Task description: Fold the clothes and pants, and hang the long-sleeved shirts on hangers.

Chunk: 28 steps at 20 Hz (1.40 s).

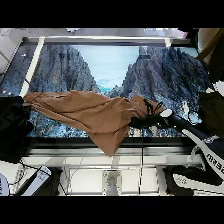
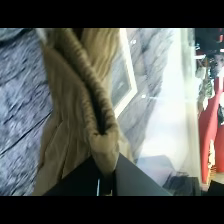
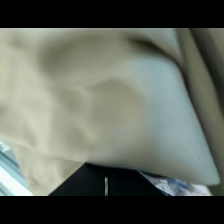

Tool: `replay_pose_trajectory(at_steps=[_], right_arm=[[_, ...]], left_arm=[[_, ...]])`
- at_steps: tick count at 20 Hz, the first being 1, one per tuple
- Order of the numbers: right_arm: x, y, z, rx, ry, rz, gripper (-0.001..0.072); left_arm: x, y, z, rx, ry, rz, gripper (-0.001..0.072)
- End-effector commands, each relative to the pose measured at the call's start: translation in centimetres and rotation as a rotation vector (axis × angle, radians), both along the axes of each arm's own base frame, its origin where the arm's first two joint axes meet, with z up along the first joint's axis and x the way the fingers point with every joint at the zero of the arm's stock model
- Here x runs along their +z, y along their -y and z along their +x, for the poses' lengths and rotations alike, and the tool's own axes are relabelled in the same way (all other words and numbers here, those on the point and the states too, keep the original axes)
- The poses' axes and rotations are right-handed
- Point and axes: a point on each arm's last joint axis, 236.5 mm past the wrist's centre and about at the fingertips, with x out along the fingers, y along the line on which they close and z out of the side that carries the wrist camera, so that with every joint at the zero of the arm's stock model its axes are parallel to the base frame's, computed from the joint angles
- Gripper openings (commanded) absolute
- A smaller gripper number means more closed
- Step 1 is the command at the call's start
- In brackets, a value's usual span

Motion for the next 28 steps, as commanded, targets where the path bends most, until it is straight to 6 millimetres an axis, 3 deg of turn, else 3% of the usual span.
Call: replay_pose_trajectory(at_steps=[1,4,7,10,12,13,15,17,21,23,25,28], right_arm=[[3.7,1.1,0.0,0.160,0.065,-0.038,0.0014],[10.4,7.6,1.3,0.176,0.154,-0.221,0.0014],[20.3,13.7,5.1,0.044,0.411,-0.381,0.0013],[29.8,17.2,8.2,-0.060,0.634,-0.473,0.0013],[32.9,18.0,8.6,-0.078,0.687,-0.497,0.0013],[32.5,17.9,7.8,-0.051,0.653,-0.502,0.0013],[28.5,17.8,4.2,0.027,0.450,-0.500,0.0013],[23.2,17.4,0.0,0.098,0.238,-0.470,0.0013],[11.1,16.4,-7.8,0.066,-0.053,-0.415,0.0013],[6.8,16.2,-12.3,0.048,-0.204,-0.412,0.0013],[4.1,16.2,-15.1,0.014,-0.289,-0.419,0.0014],[3.3,16.8,-16.0,-0.047,-0.348,-0.447,0.0015]], left_arm=[[3.4,-2.0,0.7,0.005,0.062,0.044,0.0018],[7.0,-4.6,0.2,-0.012,0.090,0.136,0.0018],[8.4,-4.2,0.0,-0.061,0.103,0.149,0.0017],[8.4,-3.3,0.4,-0.088,0.105,0.145,0.0017],[8.4,-3.2,0.4,-0.093,0.105,0.144,0.0017],[8.3,-3.2,0.3,-0.096,0.099,0.147,0.0017],[6.9,-3.1,-0.3,-0.125,0.041,0.184,0.0018],[4.7,-2.5,-1.5,-0.187,-0.060,0.221,0.0018],[0.1,-2.7,-4.8,-0.251,-0.272,0.272,0.0018],[-1.2,-2.7,-5.8,-0.262,-0.330,0.279,0.0018],[-1.9,-3.0,-6.5,-0.275,-0.372,0.299,0.0018],[-2.7,-3.4,-7.5,-0.265,-0.428,0.295,0.0018]])
